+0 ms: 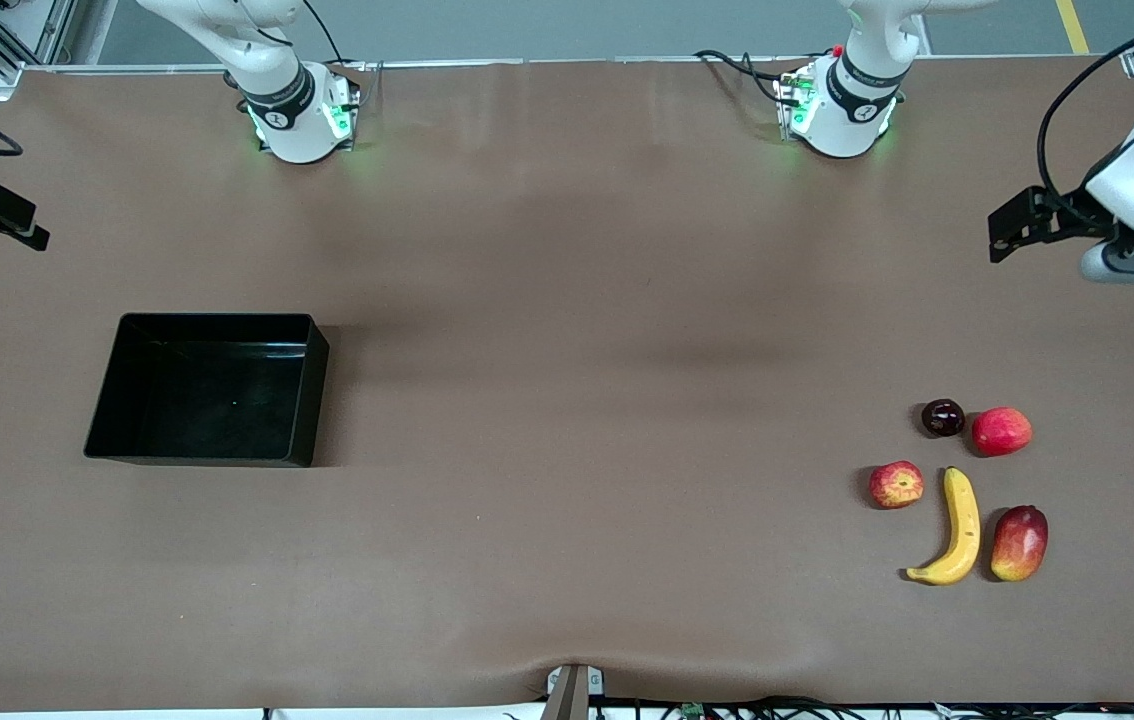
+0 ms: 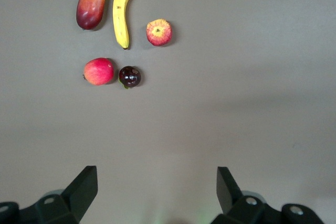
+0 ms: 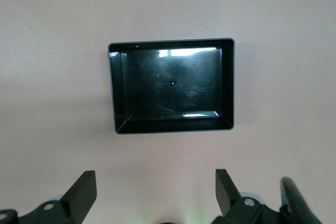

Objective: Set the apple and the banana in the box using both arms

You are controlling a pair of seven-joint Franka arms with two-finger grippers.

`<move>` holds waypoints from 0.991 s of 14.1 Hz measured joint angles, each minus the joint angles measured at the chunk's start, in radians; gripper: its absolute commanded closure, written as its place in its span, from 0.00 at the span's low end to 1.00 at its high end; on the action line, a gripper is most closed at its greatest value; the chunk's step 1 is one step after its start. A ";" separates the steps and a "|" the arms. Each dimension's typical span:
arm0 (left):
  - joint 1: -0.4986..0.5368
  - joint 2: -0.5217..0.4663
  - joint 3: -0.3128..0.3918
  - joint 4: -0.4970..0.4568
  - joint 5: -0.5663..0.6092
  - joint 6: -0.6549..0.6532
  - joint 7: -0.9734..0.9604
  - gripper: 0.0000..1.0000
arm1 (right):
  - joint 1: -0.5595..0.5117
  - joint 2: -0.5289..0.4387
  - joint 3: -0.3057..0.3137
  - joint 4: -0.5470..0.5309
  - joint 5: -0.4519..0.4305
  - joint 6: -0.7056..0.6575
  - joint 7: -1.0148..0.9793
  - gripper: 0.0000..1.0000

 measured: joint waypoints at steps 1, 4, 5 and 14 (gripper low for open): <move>0.000 0.019 0.000 0.000 0.000 0.018 0.000 0.00 | 0.000 0.007 0.000 0.000 -0.001 0.001 0.000 0.00; 0.001 0.092 0.001 -0.001 0.000 0.110 0.000 0.00 | -0.003 0.063 -0.002 0.000 -0.005 0.016 0.000 0.00; 0.001 0.123 0.001 -0.001 0.000 0.146 0.000 0.00 | -0.012 0.081 -0.003 0.001 -0.008 0.021 0.001 0.00; 0.015 0.506 0.014 -0.007 0.000 0.620 0.000 0.00 | -0.154 0.319 -0.007 -0.001 -0.017 0.163 -0.069 0.00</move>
